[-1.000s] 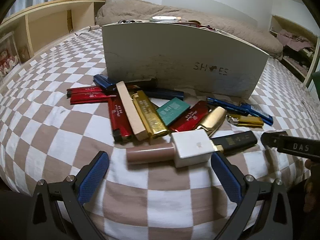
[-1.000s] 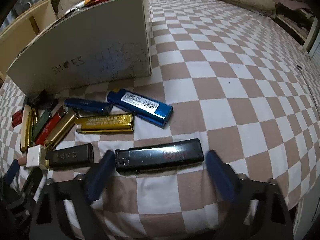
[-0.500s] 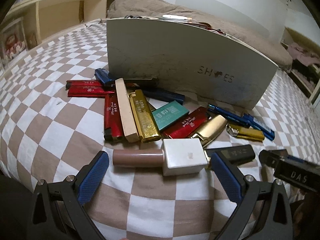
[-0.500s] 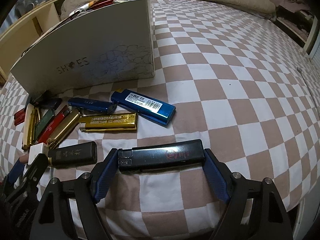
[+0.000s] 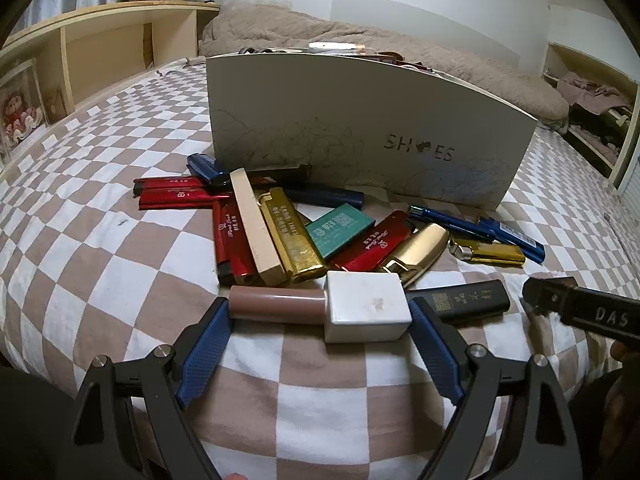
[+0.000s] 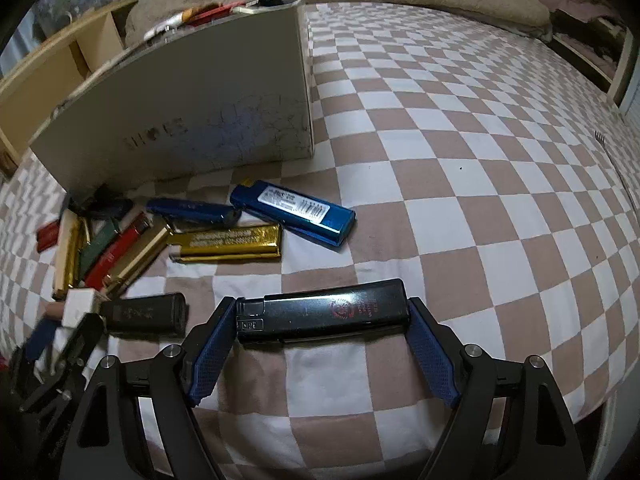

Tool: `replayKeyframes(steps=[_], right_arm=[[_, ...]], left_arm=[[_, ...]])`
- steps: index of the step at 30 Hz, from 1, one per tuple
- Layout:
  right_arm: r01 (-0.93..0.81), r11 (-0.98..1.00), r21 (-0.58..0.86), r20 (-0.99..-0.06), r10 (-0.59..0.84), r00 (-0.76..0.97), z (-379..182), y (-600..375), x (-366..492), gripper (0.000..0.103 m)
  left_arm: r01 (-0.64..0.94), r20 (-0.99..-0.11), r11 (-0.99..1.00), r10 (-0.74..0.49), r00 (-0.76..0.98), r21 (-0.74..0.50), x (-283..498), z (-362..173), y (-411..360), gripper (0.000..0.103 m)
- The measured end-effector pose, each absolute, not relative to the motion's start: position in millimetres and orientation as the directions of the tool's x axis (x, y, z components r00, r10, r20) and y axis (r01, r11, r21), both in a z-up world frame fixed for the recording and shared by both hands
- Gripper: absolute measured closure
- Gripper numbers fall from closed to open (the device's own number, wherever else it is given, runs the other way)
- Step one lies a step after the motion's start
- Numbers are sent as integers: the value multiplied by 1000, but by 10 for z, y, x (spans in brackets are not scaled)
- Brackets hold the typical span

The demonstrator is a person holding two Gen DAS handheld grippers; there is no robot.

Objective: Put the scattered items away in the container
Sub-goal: 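Close right tool on black lighter while left tool grasps white-capped pink lipstick, then lift both held items and carry them over the open white box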

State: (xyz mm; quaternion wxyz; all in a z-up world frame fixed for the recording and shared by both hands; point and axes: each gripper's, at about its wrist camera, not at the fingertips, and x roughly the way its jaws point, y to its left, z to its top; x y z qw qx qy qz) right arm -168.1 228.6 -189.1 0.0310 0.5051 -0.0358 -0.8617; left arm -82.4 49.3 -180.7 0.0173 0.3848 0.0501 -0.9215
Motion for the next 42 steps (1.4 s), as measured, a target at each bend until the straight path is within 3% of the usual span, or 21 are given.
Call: replayKeyframes(steps=[6,8,14,25,42], right_arm=[[8,-992,129,-855,-116,-506,-1729,2090,-1373,20],[13,-991,131,-852,-119,-510,-2011,2008,-1174,20],[37,-991,129,-845,-129,-520,-2034,2410,-1306,20],[88,-980,180,-838,-200,-508,-1997,2274,-1025,20],[122,-963,240,-740,-263,-619,-1373,2245,-1216,20]], left_arm=[[75,-712,-994,3,-703,-78,-756,-1775,438,15],[79,-711,-993,6,-704,-87,-733,-1759,410,15],[95,-709,-989,13,-705,-112,-697,-1709,333,15],[76,-705,-985,55,-707,-153,-585,-1601,255,15],[70,-633,-967,106,-767,-246,-810,-1149,130,15]])
